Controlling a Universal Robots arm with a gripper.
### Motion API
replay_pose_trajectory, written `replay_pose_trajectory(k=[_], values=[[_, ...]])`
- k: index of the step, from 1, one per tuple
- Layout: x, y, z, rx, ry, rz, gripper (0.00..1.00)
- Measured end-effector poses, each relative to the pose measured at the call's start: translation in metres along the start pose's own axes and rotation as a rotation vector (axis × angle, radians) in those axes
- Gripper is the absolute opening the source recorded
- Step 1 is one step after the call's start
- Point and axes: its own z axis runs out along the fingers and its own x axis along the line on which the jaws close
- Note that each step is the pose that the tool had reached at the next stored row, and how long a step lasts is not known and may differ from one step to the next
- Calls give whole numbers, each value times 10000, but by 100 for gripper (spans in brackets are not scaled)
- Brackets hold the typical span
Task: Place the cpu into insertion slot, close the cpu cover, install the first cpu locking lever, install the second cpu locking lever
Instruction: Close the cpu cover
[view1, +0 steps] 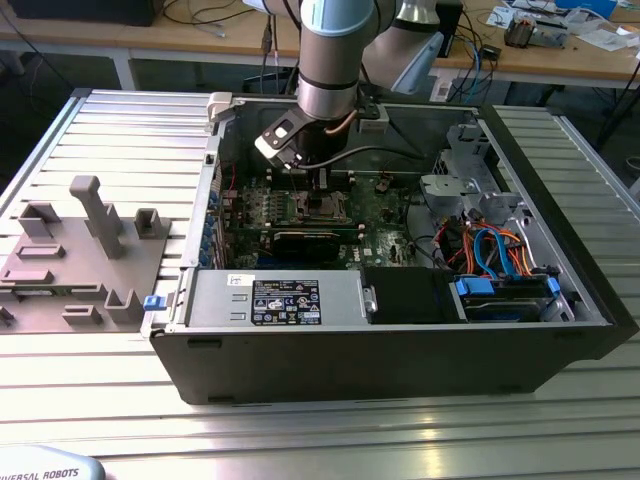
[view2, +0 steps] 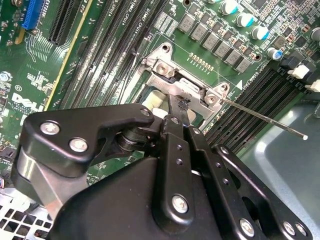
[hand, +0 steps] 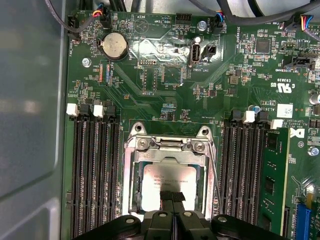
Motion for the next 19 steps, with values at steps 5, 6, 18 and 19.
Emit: replay_pose_trajectory(k=[5,6,18,19], values=[[0,0,0,2,-17,0,11],[0,0,0,2,-20,0,11],[3,-57,23,-16,-23,1,11],[2,-36,22,-17,-23,2,11]])
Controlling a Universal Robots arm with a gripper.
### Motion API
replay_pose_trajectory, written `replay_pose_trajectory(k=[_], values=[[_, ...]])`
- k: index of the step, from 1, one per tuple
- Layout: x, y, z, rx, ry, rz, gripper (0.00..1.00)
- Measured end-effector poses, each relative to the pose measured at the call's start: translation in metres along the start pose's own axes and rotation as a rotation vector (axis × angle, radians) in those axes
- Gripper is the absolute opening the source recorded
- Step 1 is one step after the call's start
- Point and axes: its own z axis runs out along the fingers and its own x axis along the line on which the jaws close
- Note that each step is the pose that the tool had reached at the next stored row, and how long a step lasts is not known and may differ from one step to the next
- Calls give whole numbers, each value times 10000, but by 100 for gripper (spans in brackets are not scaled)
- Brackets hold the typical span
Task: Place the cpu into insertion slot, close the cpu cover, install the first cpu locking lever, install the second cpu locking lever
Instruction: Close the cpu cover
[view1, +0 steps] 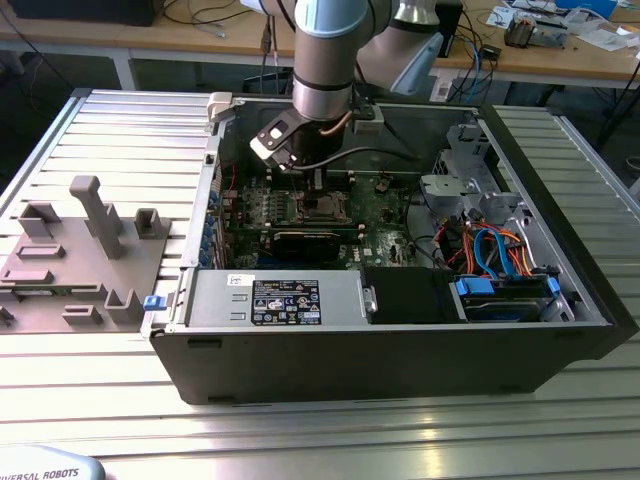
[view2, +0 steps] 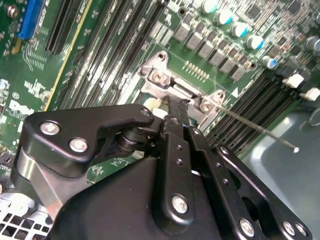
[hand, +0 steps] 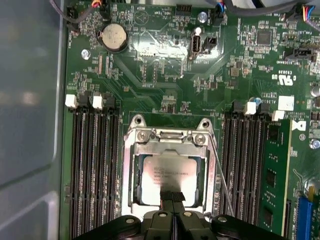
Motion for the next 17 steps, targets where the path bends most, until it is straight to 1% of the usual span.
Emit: replay_pose_trajectory(k=[6,11,13,17], values=[[-7,130,-4,5,2,-1,11],[-11,207,-21,30,3,-1,11],[-12,220,-38,36,2,-2,11],[-12,218,-130,35,10,-1,11]])
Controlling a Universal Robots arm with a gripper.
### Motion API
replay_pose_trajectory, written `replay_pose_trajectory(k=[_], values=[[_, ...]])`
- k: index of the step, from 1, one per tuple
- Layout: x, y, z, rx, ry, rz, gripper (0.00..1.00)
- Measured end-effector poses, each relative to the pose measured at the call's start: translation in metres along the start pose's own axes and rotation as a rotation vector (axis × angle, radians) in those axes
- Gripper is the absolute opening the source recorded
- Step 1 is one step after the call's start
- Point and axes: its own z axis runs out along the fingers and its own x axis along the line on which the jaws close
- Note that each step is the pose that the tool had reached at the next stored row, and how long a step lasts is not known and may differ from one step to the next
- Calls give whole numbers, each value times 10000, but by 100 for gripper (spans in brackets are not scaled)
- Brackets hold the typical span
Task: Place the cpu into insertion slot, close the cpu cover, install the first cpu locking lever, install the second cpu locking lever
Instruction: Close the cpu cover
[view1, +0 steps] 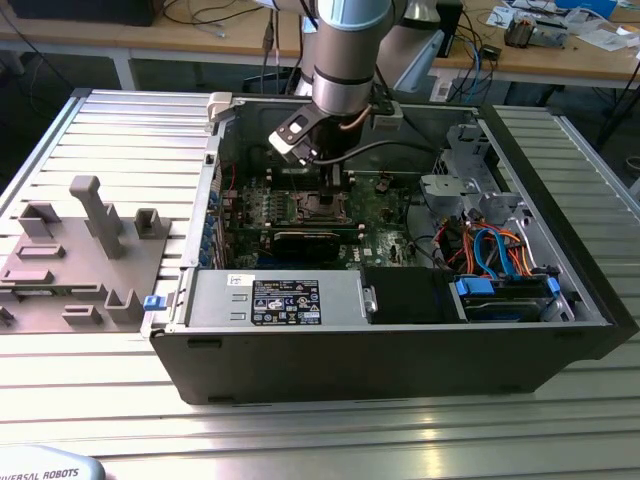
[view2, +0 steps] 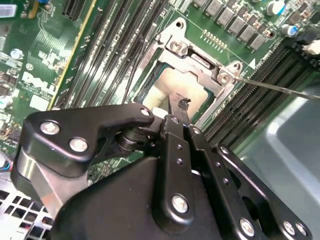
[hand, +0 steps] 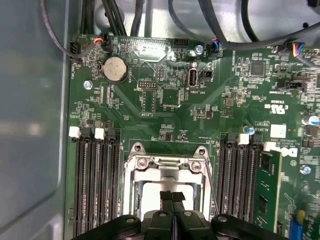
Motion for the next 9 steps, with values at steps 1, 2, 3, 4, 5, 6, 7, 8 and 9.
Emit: replay_pose_trajectory(k=[1,2,3,4,5,6,7,8,9], values=[[0,0,-15,0,0,-1,11],[0,-1,-28,0,0,0,11],[0,-1,-41,0,1,0,11],[0,-1,-56,0,2,0,11],[-1,-2,-71,0,2,-1,11],[-1,-2,-91,0,2,-1,11],[-1,-3,-108,0,1,-1,11],[-1,-3,-134,0,1,-1,11],[-1,-3,-155,0,2,-1,11]])
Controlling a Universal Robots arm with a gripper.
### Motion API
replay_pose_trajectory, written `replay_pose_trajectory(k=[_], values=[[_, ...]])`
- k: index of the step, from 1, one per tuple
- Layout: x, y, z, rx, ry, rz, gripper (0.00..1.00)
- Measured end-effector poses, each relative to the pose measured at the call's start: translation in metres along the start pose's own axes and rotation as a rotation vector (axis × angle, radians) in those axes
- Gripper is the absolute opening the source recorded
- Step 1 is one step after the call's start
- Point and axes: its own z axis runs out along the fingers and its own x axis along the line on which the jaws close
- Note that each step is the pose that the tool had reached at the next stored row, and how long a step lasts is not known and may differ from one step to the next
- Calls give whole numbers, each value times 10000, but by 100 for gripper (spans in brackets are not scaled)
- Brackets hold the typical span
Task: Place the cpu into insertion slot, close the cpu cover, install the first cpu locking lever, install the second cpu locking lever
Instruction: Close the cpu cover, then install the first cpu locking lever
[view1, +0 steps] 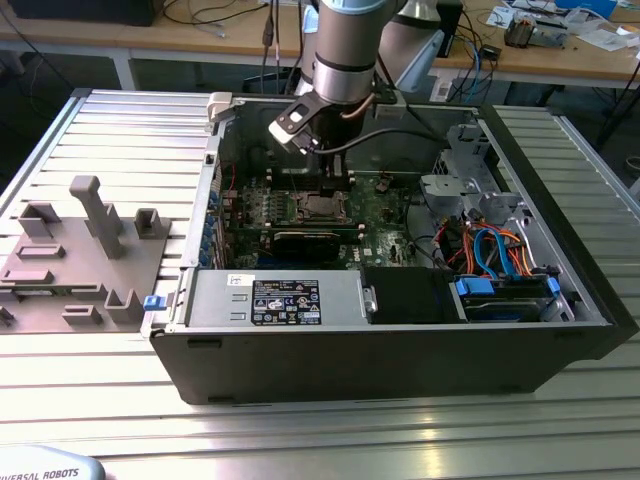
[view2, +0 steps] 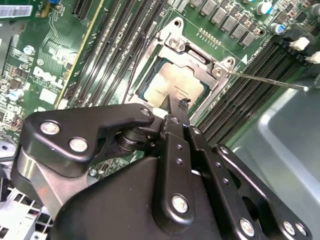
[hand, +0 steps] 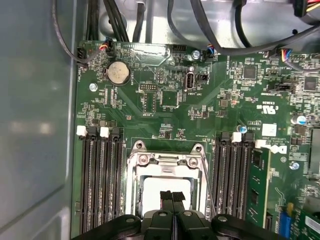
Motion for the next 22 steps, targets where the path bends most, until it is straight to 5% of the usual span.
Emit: replay_pose_trajectory(k=[8,22], values=[[-1,-3,-142,0,1,0,11],[-1,-3,-148,0,2,-2,11]])
